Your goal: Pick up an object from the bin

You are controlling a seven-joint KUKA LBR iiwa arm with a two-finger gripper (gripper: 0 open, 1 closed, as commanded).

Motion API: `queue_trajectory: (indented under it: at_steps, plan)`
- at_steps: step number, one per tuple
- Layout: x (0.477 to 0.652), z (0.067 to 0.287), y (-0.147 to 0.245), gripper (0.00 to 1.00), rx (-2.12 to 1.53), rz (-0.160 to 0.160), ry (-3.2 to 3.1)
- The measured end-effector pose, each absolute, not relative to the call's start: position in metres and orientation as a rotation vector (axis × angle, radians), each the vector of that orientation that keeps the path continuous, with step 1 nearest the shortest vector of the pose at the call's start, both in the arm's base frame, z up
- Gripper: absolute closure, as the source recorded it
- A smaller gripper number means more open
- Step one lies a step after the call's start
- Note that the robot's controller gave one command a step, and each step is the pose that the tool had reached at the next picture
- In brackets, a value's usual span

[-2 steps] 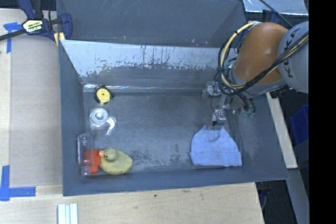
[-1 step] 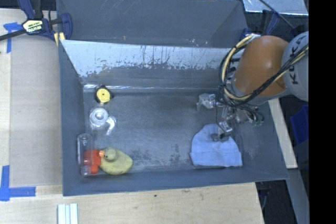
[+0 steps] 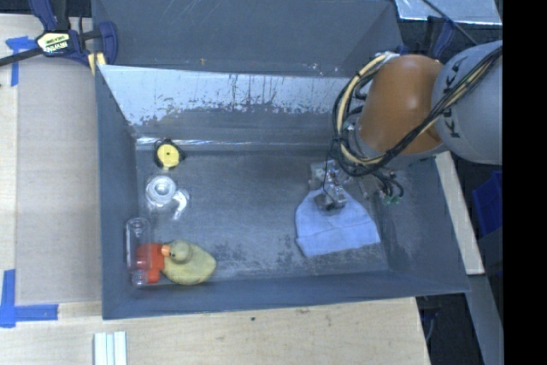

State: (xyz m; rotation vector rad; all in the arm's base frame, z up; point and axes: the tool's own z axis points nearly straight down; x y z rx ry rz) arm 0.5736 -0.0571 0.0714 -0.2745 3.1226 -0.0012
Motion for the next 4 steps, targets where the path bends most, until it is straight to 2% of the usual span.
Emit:
queue_trajectory:
  at_steps: [2, 3, 4]
  plan:
    - [0.573, 0.073, -0.057, 1.00, -0.273, -0.001, 3.124]
    - [0.584, 0.112, -0.064, 1.00, -0.269, -0.004, 3.115]
    - [0.558, 0.128, -0.059, 1.00, -0.230, 0.000, 3.126]
